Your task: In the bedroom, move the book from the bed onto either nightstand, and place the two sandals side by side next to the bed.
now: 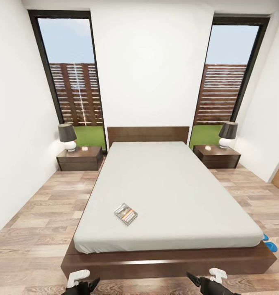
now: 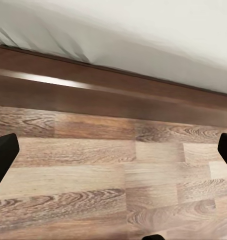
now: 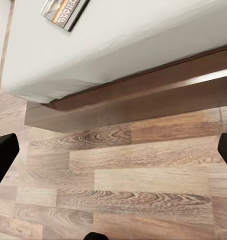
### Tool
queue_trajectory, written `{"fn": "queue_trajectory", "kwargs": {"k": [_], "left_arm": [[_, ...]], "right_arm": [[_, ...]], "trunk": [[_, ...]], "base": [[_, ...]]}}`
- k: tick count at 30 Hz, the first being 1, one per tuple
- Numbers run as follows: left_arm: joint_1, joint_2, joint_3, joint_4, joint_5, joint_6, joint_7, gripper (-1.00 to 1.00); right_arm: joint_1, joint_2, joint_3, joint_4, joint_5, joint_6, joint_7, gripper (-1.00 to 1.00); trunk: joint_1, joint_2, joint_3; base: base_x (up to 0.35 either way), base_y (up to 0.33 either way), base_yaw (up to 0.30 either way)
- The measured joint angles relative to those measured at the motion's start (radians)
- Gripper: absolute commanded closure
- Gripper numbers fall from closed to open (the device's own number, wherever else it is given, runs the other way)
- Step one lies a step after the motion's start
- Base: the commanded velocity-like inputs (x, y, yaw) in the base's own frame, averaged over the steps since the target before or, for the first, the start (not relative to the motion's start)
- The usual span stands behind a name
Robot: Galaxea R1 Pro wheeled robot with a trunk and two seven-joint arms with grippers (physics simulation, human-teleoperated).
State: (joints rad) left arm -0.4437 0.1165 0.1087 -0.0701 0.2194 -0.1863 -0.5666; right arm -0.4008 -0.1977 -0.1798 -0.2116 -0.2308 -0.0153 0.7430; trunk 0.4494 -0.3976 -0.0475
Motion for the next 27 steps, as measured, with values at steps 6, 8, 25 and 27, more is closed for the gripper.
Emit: {"fn": "queue_trajectory", "kwargs": {"k": [6, 8, 25, 27], "left_arm": [[0.0, 0.0, 0.0, 0.0, 0.0, 0.0, 0.0, -1.0], [0.0, 0.0, 0.0, 0.0, 0.0, 0.0, 0.0, -1.0], [0.0, 0.0, 0.0, -0.001, 0.0, 0.0, 0.0, -1.0], [0.0, 0.0, 0.0, 0.0, 0.0, 0.0, 0.0, -1.0]], "right_arm": [[0.0, 0.0, 0.0, 0.0, 0.0, 0.0, 0.0, -1.0], [0.0, 0.0, 0.0, 0.0, 0.0, 0.0, 0.0, -1.0], [0.0, 0.0, 0.0, 0.0, 0.0, 0.0, 0.002, -1.0], [0.0, 0.0, 0.0, 0.0, 0.0, 0.0, 0.002, -1.0]], "trunk": [[0.0, 0.0, -0.009], [0.0, 0.0, -0.013], [0.0, 0.0, -0.029], [0.0, 0.0, -0.029]], "base": [[0.0, 0.0, 0.0], [0.0, 0.0, 0.0], [0.089, 0.0, -0.002], [0.037, 0.0, 0.0]]}}
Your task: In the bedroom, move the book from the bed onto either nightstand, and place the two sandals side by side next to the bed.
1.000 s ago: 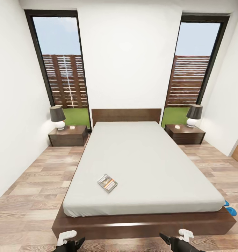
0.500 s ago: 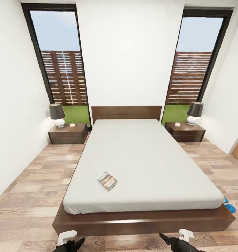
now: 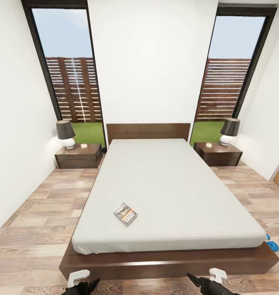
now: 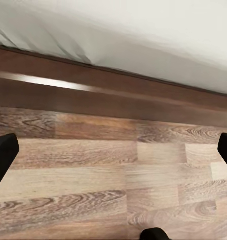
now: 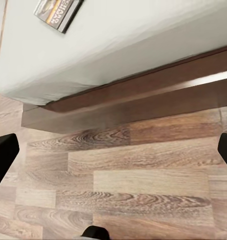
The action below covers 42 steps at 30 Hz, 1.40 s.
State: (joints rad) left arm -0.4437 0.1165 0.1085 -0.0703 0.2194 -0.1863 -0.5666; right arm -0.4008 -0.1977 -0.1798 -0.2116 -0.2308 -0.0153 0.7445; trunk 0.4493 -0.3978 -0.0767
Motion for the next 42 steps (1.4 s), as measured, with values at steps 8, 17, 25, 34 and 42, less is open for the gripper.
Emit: {"fn": "queue_trajectory", "kwargs": {"k": [8, 17, 25, 34, 42], "left_arm": [[0.0, 0.0, 0.0, 0.0, 0.0, 0.0, 0.0, -1.0], [0.0, 0.0, 0.0, 0.0, 0.0, 0.0, 0.0, -1.0], [0.0, 0.0, 0.001, 0.0, 0.0, 0.0, 0.0, -1.0], [0.0, 0.0, 0.0, -0.001, 0.0, 0.0, 0.0, -1.0], [0.0, 0.0, 0.0, -0.001, 0.0, 0.0, 0.0, -1.0]], "right_arm": [[0.0, 0.0, 0.0, 0.0, 0.0, 0.0, 0.0, -1.0], [0.0, 0.0, 0.0, 0.0, 0.0, 0.0, 0.003, -1.0], [0.0, 0.0, 0.0, 0.0, 0.0, 0.0, 0.004, -1.0], [0.0, 0.0, 0.0, -0.001, 0.0, 0.0, 0.008, -1.0], [0.0, 0.0, -0.001, -0.001, 0.0, 0.0, 0.008, -1.0]], "trunk": [[0.0, 0.0, 0.0], [-0.001, 0.0, 0.0], [0.0, 0.001, 0.0], [0.0, 0.0, 0.0], [0.0, 0.0, 0.0]], "base": [[0.234, 0.0, 0.0], [0.328, 0.0, 0.0], [0.253, 0.0, 0.0], [0.002, 0.0, 0.079], [0.0, 0.0, 0.263]]}}
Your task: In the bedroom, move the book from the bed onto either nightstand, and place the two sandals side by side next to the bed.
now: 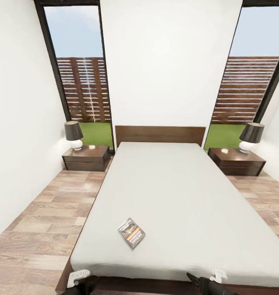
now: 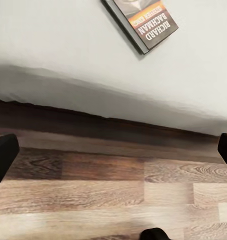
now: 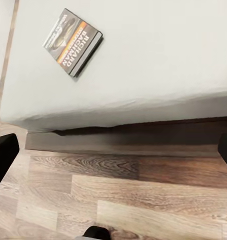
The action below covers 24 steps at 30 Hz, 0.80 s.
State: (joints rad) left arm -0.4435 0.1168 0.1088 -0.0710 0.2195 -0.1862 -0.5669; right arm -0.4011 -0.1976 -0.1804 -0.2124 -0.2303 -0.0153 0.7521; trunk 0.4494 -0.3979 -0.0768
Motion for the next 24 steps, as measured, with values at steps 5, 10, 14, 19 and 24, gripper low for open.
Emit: {"fn": "queue_trajectory", "kwargs": {"k": [5, 10, 14, 19, 24], "left_arm": [[0.0, 0.0, 0.0, 0.0, 0.0, 0.0, 0.0, -1.0], [0.0, 0.0, 0.0, 0.0, 0.0, 0.0, 0.0, -1.0], [0.0, 0.0, 0.0, 0.0, -0.002, 0.0, -0.004, -1.0], [-0.003, -0.025, -0.004, -0.035, -0.002, 0.005, -0.046, -1.0], [-0.013, -0.096, -0.005, -0.235, -0.006, 0.175, -0.072, -1.0]], "right_arm": [[0.0, 0.0, 0.0, 0.0, 0.0, 0.0, 0.0, -1.0], [0.0, 0.0, 0.0, 0.0, 0.0, 0.0, 0.001, -1.0], [0.0, 0.0, 0.0, 0.001, 0.0, 0.0, 0.0, -1.0], [0.0, 0.0, 0.0, 0.0, 0.0, 0.0, -0.003, -1.0], [0.0, 0.0, 0.0, 0.0, -0.001, 0.0, -0.002, -1.0]], "trunk": [[0.0, 0.0, 0.0], [0.0, 0.0, 0.0], [0.0, 0.0, 0.0], [0.0, 0.0, 0.0], [0.0, 0.0, 0.0]], "base": [[0.0, 0.0, 0.074], [0.0, 0.0, 0.01], [0.0, 0.0, 0.001], [0.0, 0.0, 0.0], [0.0, 0.0, 0.0]]}}
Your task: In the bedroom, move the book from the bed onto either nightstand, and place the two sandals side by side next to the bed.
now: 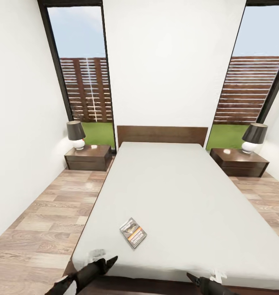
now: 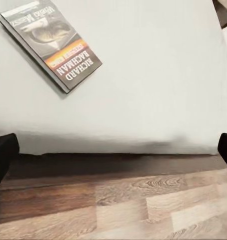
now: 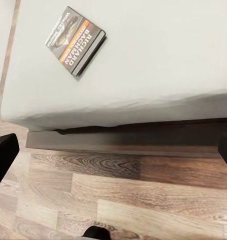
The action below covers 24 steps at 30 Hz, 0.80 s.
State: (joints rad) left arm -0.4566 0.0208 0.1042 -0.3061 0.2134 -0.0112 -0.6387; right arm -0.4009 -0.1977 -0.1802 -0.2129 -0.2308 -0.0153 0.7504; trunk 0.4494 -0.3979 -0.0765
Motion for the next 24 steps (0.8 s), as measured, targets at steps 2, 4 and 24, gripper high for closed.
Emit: {"fn": "queue_trajectory", "kwargs": {"k": [2, 4, 24], "left_arm": [[-0.002, -0.02, -0.002, -0.186, -0.007, 0.181, -0.001, -1.0], [-0.004, -0.034, -0.005, -0.405, 0.0, 0.381, 0.0, -1.0], [-0.156, -0.167, -0.007, -0.748, 0.062, 0.782, 0.437, -1.0]], "right_arm": [[0.0, 0.0, 0.0, 0.0, 0.0, 0.0, 0.001, -1.0], [0.0, 0.0, 0.0, 0.0, 0.0, 0.0, 0.001, -1.0], [0.0, 0.0, -0.001, 0.0, -0.001, 0.002, 0.001, -1.0]], "trunk": [[0.0, 0.0, 0.0], [0.0, 0.0, 0.0], [0.0, 0.0, -0.005]], "base": [[0.0, 0.0, 0.0], [0.0, 0.0, 0.0], [0.0, 0.0, 0.0]]}}
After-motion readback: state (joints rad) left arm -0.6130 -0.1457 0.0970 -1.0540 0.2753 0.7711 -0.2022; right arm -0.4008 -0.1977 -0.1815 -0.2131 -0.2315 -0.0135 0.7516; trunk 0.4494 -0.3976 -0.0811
